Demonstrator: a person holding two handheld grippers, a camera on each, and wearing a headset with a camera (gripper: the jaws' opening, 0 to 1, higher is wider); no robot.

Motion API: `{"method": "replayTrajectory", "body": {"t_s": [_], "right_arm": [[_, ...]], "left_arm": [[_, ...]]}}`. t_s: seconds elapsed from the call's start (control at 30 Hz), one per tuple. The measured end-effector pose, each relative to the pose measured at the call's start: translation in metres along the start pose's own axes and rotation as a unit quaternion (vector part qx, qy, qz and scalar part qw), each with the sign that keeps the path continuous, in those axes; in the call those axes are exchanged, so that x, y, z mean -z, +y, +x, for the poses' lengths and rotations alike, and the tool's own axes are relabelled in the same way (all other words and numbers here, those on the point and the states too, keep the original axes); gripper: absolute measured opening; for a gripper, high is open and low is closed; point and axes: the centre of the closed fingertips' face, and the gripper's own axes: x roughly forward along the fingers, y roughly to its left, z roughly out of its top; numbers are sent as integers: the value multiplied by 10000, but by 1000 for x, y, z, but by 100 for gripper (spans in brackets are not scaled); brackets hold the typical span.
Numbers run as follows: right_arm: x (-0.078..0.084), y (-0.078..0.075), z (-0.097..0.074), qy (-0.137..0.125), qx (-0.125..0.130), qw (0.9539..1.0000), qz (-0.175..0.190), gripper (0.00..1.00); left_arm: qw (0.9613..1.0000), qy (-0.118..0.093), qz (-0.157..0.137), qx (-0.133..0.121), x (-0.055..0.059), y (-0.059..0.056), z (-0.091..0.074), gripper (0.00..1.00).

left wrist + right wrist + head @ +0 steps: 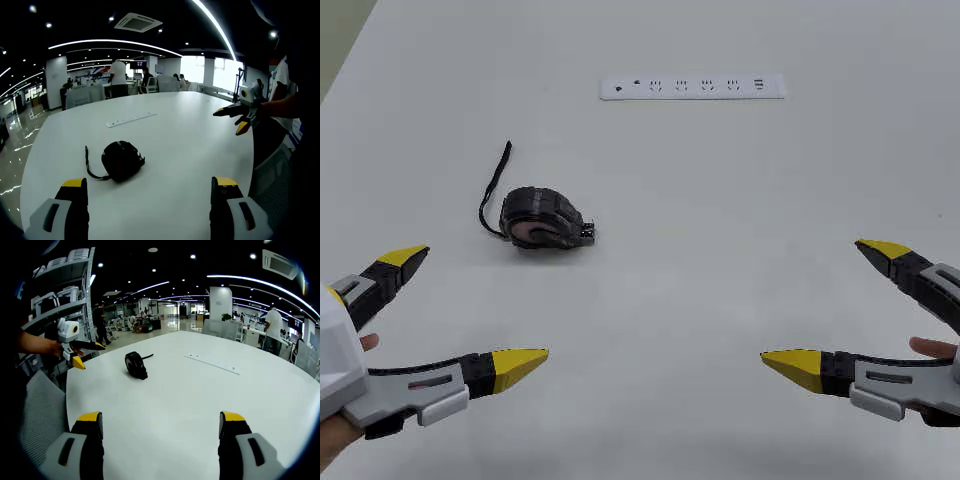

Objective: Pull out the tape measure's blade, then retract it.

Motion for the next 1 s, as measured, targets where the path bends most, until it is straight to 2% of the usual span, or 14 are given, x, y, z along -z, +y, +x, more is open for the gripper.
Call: {"method": "replayTrajectory", "body": {"t_s": [0.57, 1.0], "right_arm": [[1, -1, -1, 30, -17, 10000, -25, 98], [-2, -5, 9, 89, -154, 9997, -188, 97]], "left_arm": [[10000, 11, 73, 49, -3, 0, 2, 100], [9995, 119, 210, 183, -3, 3, 9, 100]]}}
